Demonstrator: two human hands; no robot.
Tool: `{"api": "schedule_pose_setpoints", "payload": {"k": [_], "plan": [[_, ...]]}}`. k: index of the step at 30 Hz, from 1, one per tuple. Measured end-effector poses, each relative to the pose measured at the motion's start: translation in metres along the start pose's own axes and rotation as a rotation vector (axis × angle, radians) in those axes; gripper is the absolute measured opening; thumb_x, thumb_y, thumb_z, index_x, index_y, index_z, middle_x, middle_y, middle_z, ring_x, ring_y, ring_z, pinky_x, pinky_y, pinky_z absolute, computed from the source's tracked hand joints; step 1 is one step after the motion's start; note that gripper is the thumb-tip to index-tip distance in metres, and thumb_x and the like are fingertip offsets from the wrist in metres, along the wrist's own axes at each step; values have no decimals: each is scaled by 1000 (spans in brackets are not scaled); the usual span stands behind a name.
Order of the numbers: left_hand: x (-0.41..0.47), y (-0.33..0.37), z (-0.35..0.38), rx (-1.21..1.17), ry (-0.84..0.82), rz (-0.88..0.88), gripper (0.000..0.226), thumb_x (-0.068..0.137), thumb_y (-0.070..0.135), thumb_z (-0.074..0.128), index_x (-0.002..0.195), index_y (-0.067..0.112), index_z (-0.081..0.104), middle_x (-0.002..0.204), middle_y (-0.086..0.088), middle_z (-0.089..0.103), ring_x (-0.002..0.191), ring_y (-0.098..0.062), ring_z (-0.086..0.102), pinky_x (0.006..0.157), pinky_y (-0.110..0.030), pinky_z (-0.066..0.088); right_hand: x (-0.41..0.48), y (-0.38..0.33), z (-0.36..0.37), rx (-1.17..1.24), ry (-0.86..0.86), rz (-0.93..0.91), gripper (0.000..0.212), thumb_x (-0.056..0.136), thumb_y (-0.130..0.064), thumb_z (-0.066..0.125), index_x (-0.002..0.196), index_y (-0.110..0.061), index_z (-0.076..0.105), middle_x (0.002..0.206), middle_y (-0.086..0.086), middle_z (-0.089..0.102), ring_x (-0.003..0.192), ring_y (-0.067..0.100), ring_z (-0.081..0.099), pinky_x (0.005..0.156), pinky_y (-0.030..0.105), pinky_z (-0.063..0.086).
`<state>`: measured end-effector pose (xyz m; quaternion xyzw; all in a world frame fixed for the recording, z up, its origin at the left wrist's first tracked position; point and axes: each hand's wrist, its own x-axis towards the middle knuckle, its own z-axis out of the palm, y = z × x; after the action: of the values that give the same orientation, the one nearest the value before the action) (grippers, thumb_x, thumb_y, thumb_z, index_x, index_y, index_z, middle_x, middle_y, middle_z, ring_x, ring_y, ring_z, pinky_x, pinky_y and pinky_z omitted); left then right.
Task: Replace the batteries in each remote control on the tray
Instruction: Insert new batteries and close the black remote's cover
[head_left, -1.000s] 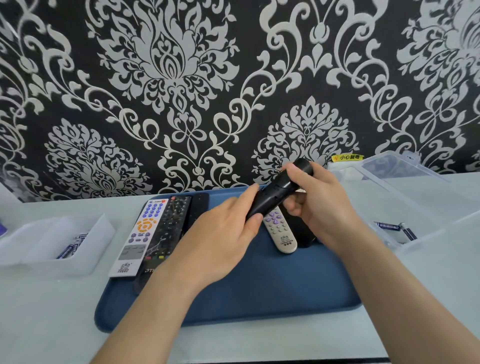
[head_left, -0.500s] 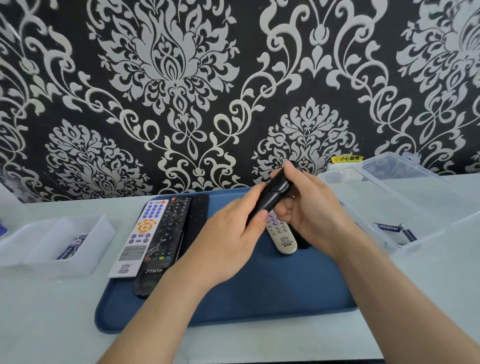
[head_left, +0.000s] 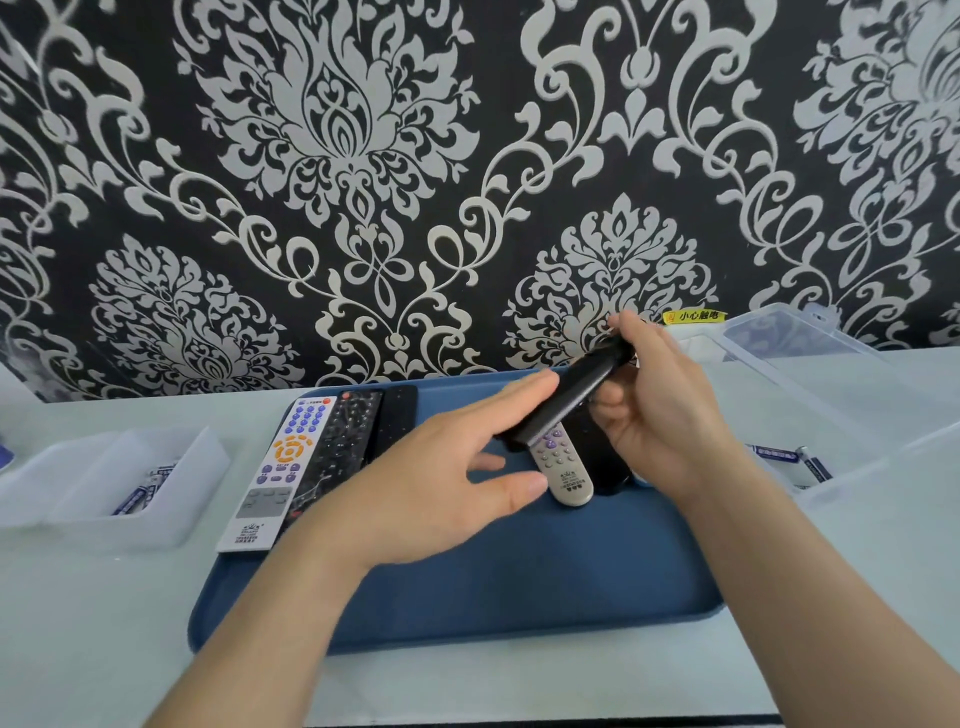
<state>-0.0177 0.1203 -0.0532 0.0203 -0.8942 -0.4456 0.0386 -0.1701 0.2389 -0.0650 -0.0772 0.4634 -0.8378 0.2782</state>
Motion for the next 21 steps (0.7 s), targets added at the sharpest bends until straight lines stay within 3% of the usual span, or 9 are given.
{"api": "schedule_pose_setpoints", "payload": {"k": [4,7,9,14,16,18,21], "plan": [[-5,8,-3,-93,-70,-32,61,92,20,62,145,36,36,145,28,37,124,13,45,102,-12,38,-2,2,0,-111,-56,-26,16,104,-30,45,101,-19,56,85,21,46,34,6,33,31,15,25],[-4,14,1,-55,46,-28,58,85,15,70,131,42,48,125,38,49,109,17,54,93,-4,39,-4,4,1,-128,-65,-10,21,103,-35,46,102,-19,59,73,20,55,33,5,31,30,14,23],[-3,17,7,-29,106,-29,60,80,14,75,122,48,51,112,46,49,99,19,58,86,-2,41,-4,5,1,-133,-59,7,22,102,-38,47,101,-21,61,77,21,51,32,5,28,29,14,21],[0,17,16,93,186,21,62,72,17,82,123,42,56,107,47,45,92,21,58,83,-2,42,-6,9,2,-114,-59,57,17,98,-34,50,105,-23,61,73,19,47,33,4,23,30,15,15],[0,11,19,67,187,0,63,74,14,81,124,43,56,107,43,53,91,15,62,86,-7,44,-5,8,3,-149,-61,43,14,98,-32,50,103,-25,60,82,20,39,34,4,23,30,15,16],[0,6,17,-27,154,-81,64,77,9,78,123,47,55,100,28,69,89,4,67,87,-16,49,-5,8,3,-195,-52,11,12,100,-31,49,100,-24,59,92,16,39,35,5,24,30,15,18],[-1,6,8,-161,118,-118,63,80,6,75,125,45,54,112,21,69,84,-7,71,85,-24,53,-8,10,7,-297,-16,-37,10,100,-28,51,100,-20,55,77,15,41,36,8,30,31,18,24]]}}
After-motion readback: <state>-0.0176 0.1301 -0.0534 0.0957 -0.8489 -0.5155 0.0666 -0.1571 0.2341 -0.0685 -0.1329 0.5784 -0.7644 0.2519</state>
